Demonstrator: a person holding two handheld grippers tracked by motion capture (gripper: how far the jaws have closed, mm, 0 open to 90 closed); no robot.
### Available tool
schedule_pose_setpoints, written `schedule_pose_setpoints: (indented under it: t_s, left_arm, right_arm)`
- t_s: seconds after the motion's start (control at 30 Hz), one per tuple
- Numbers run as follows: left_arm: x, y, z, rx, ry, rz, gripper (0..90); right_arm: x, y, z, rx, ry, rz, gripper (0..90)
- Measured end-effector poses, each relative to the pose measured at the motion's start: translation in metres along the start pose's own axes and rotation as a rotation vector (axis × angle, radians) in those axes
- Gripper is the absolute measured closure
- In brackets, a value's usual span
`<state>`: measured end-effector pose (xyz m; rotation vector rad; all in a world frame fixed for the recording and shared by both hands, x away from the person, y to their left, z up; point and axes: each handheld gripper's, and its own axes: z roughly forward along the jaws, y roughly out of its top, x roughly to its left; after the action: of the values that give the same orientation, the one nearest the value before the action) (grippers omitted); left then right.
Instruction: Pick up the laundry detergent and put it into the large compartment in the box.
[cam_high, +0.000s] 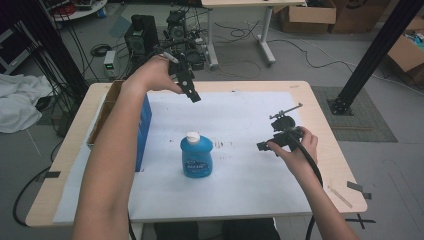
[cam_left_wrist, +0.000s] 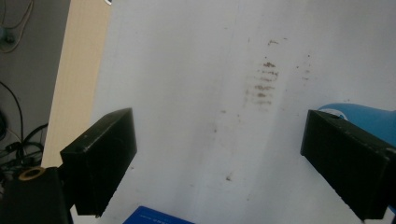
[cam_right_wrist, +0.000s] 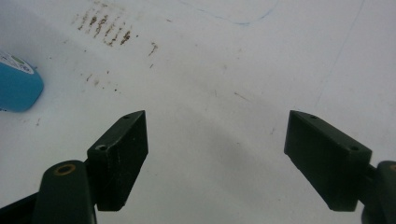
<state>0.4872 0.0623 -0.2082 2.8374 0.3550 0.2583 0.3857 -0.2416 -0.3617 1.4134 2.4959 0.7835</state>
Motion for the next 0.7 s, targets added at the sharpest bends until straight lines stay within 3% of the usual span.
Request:
schedule_pose_setpoints:
  t_s: [0.5, 0.7]
  left_arm:
    - [-0.026, -0.009, -0.028, -0.002, 0.002, 0.034, 11.2]
    - [-0.039, -0.013, -0.039, -0.011, -0.024, 0.05, 11.2]
  right_arm:
    - [-0.002, -0.005, -0.009, -0.019, 0.013, 0.002, 20.7]
    - [-0.004, -0.008, -0.012, -0.025, 0.014, 0.004, 20.7]
